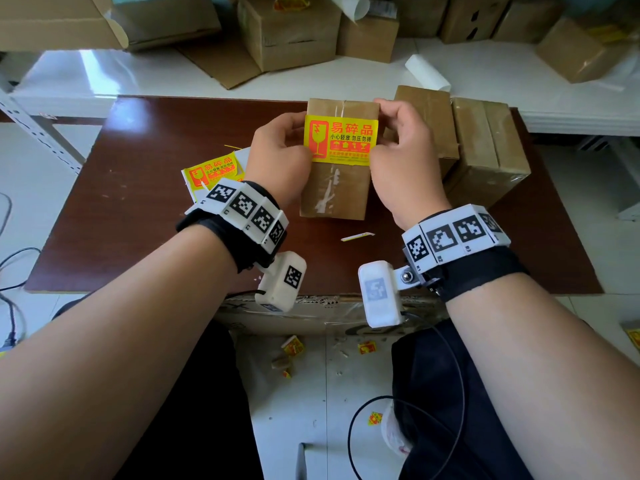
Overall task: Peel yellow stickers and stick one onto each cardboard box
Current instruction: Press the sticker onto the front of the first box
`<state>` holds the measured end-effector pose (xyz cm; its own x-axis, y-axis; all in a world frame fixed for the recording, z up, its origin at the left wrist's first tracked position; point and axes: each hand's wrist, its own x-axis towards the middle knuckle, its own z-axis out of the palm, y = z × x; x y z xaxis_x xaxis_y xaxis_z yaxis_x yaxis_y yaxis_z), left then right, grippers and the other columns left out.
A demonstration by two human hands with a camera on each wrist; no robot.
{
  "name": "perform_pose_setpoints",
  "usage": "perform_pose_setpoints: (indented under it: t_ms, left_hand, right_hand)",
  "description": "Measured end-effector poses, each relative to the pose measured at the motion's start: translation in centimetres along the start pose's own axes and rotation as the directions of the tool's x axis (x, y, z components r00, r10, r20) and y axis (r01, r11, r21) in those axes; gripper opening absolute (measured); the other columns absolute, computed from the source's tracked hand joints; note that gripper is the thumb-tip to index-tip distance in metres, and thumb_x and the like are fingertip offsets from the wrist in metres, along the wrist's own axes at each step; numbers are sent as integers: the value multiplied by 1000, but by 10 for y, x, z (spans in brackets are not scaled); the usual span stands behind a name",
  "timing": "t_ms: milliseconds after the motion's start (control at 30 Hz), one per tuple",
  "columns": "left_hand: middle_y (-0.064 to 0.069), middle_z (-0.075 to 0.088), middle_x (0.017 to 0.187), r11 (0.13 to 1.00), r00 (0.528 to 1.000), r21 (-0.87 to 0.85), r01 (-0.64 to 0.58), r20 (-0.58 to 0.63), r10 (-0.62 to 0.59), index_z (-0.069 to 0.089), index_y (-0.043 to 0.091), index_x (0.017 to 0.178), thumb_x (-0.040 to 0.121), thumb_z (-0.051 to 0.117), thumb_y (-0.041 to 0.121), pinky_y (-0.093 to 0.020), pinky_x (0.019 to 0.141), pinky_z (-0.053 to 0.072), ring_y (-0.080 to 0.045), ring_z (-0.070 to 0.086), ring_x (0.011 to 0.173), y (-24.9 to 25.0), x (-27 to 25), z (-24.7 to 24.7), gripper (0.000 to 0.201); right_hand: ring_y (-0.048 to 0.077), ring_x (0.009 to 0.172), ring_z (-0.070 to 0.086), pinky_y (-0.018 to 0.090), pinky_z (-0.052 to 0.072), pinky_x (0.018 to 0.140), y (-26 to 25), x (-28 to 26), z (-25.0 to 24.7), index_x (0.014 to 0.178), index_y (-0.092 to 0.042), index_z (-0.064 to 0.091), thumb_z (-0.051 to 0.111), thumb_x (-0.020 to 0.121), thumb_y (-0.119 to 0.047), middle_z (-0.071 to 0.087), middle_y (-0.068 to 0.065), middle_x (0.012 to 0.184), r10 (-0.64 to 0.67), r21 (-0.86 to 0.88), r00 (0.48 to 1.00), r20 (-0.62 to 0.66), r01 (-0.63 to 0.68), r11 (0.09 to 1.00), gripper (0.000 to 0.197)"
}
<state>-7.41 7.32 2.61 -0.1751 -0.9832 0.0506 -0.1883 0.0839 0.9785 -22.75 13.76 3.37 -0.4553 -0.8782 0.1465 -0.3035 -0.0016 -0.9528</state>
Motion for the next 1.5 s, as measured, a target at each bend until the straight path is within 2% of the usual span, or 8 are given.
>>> perform_pose_setpoints:
  t_ms: [333, 500, 700, 900, 1067, 1233, 1400, 1500]
  left_hand:
    - [9, 73, 107, 994, 997, 83, -74, -19, 76, 65, 22, 116, 82, 79, 30, -21, 74, 60, -6, 73, 95, 1, -11, 2, 38]
    - [19, 65, 66, 999, 998, -3, -34, -58, 34, 70, 17, 100, 96, 65, 19, -12, 61, 46, 7, 60, 62, 2, -4, 4, 7]
    - [4, 74, 88, 987, 993, -119, 107, -28, -112, 72, 21, 86, 89, 49, 42, -44, 85, 58, -20, 72, 91, 5, 3, -2, 31]
    - [17, 71, 93, 993, 997, 96, -74, 8, 73, 67, 20, 116, 89, 77, 26, -15, 72, 58, 2, 72, 85, 1, -10, 3, 29]
    - [19, 68, 67, 1000, 998, 0, -26, -51, 26, 72, 19, 99, 96, 62, 20, -18, 65, 52, 5, 66, 68, 4, -7, 4, 10]
    - [1, 75, 90, 987, 993, -115, 114, -25, -118, 74, 22, 87, 90, 46, 37, -46, 88, 58, -18, 70, 90, 7, 3, -3, 31]
    - [16, 70, 89, 995, 999, 96, -32, 12, 31, 66, 22, 106, 91, 75, 37, -12, 69, 53, 9, 67, 75, 3, -7, 3, 23]
    - [14, 72, 91, 985, 994, 143, -100, -24, 104, 65, 24, 105, 88, 78, 35, -16, 69, 56, 3, 70, 81, -5, -7, 3, 24]
  right_hand:
    - [2, 104, 73, 34, 65, 92, -4, -9, 5, 125, -25, 63, 83, 84, -22, 73, -14, 113, -60, -30, 997, -40, 59, 998, 46]
    - [6, 105, 70, 30, 59, 90, -4, -3, 5, 108, -27, 70, 60, 99, -21, 73, -12, 112, -55, -10, 992, -116, 54, 998, 15]
    - [18, 100, 74, 38, 61, 88, -7, -1, 2, 105, -25, 77, 55, 101, -29, 78, -5, 100, 85, 158, 990, -115, -66, 985, 22]
    - [-13, 95, 67, 21, 61, 89, -6, -11, 6, 122, -27, 59, 82, 86, -21, 70, -20, 104, -49, -44, 999, -21, 49, 998, 43]
    - [9, 107, 71, 41, 60, 99, -7, -6, 5, 108, -28, 69, 59, 97, -22, 74, -12, 111, -28, 7, 994, -110, 29, 1000, 15]
    - [10, 85, 66, 32, 56, 79, -8, -3, 2, 108, -24, 72, 52, 106, -22, 73, -6, 97, 40, 82, 993, -114, -30, 996, 21]
    - [-15, 97, 67, 19, 60, 88, -6, -10, 7, 128, -24, 59, 83, 87, -25, 69, -20, 107, -33, -52, 999, -18, 32, 998, 47]
    - [-11, 94, 67, 20, 60, 85, -6, -10, 6, 125, -20, 62, 78, 89, -24, 70, -18, 105, -63, -96, 997, -44, 58, 994, 40]
